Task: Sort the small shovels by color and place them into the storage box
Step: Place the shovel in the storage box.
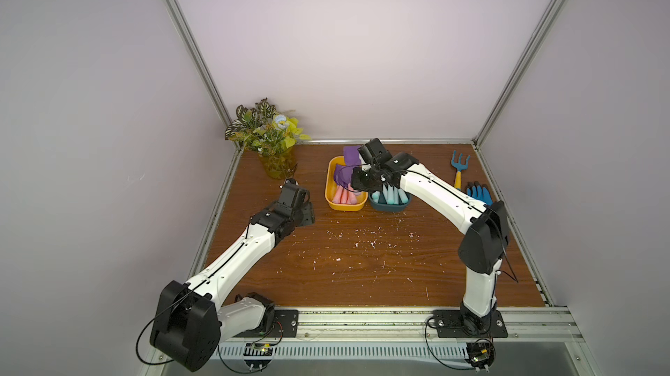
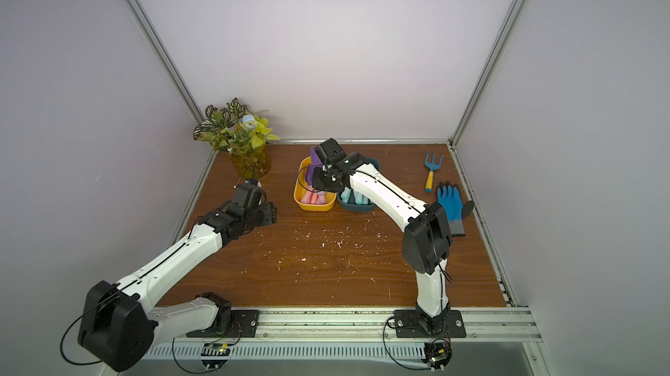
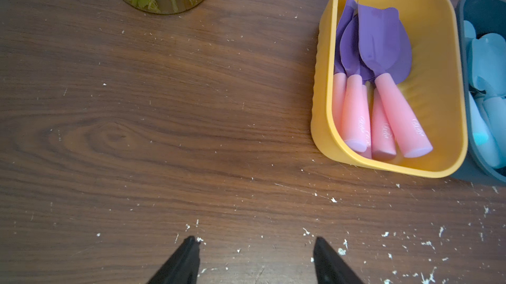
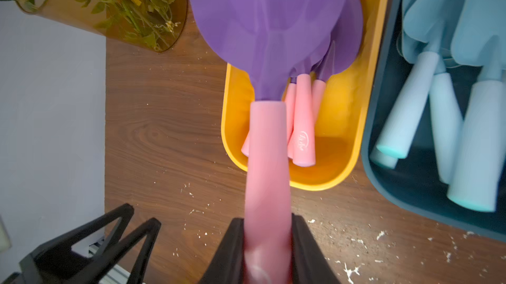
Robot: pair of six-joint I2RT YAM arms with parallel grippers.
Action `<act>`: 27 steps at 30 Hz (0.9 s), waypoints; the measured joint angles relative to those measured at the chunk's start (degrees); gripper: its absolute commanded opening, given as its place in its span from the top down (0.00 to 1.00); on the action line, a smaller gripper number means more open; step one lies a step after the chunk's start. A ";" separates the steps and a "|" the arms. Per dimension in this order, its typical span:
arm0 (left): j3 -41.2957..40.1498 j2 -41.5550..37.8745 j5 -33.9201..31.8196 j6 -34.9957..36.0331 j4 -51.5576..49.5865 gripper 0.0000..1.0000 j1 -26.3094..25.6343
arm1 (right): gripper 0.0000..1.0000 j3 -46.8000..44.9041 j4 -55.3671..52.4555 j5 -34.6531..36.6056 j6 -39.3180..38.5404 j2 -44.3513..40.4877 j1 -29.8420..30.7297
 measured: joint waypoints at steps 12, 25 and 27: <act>-2.62 -1.38 1.22 0.07 0.33 0.31 0.98 | 0.90 10.16 -1.51 -3.91 1.79 14.36 0.00; -3.45 -1.55 2.19 0.17 0.92 0.31 1.36 | 0.85 10.25 -1.09 -4.74 4.11 16.72 0.00; -3.45 -1.55 2.21 0.17 0.96 0.31 1.40 | 0.85 10.51 -0.92 -4.72 4.33 17.25 -0.02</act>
